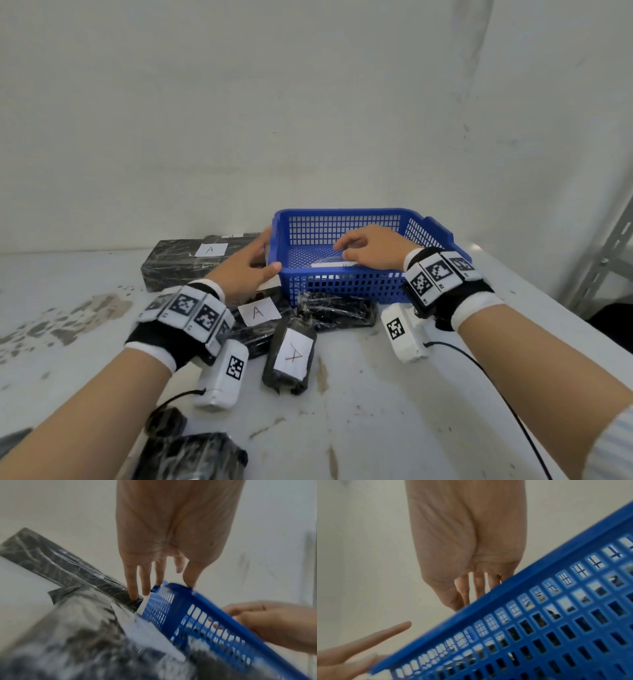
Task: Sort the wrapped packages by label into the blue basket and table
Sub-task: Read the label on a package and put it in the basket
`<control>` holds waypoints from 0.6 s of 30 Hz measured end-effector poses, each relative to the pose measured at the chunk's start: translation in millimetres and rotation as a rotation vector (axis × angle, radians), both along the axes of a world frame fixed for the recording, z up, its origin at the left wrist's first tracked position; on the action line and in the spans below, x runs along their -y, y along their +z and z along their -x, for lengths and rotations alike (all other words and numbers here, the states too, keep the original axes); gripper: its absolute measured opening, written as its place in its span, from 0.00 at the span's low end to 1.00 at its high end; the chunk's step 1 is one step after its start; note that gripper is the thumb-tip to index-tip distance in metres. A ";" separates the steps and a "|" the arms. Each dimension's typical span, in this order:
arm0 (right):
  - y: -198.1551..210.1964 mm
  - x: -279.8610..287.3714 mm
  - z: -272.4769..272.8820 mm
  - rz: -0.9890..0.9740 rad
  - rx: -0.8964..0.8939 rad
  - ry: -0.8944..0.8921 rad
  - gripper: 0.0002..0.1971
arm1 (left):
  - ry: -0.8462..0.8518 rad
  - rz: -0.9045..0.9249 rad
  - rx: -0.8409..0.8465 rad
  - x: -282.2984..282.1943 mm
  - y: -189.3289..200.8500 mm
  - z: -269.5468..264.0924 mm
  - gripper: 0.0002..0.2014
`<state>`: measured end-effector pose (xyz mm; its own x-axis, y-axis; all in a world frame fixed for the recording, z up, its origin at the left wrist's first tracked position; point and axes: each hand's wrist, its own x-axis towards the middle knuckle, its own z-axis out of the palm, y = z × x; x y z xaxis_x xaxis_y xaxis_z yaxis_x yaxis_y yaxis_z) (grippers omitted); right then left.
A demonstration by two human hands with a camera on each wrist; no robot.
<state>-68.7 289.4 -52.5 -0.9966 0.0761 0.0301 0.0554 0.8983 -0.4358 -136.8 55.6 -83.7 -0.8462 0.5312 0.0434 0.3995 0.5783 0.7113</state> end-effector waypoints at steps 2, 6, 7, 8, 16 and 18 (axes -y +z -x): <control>2.0 9.2 -15.2 0.118 -0.123 -0.007 0.13 | 0.052 -0.137 0.106 15.3 6.5 -1.7 0.38; 4.5 47.3 -45.7 0.192 -0.214 0.083 0.11 | 0.237 -0.223 0.092 51.0 19.1 -13.8 0.15; 4.0 61.8 -54.9 0.196 -0.209 0.122 0.10 | 0.255 -0.209 0.081 62.4 19.9 -19.3 0.13; 2.8 72.5 -59.9 0.200 -0.195 0.167 0.08 | 0.266 -0.206 0.081 68.6 20.1 -21.8 0.11; -9.1 177.7 -126.5 0.088 0.372 0.628 0.32 | 0.326 -0.272 0.092 125.5 21.1 -56.0 0.09; -11.4 194.5 -141.4 0.070 0.444 0.734 0.38 | 0.322 -0.286 0.104 130.9 22.8 -59.4 0.09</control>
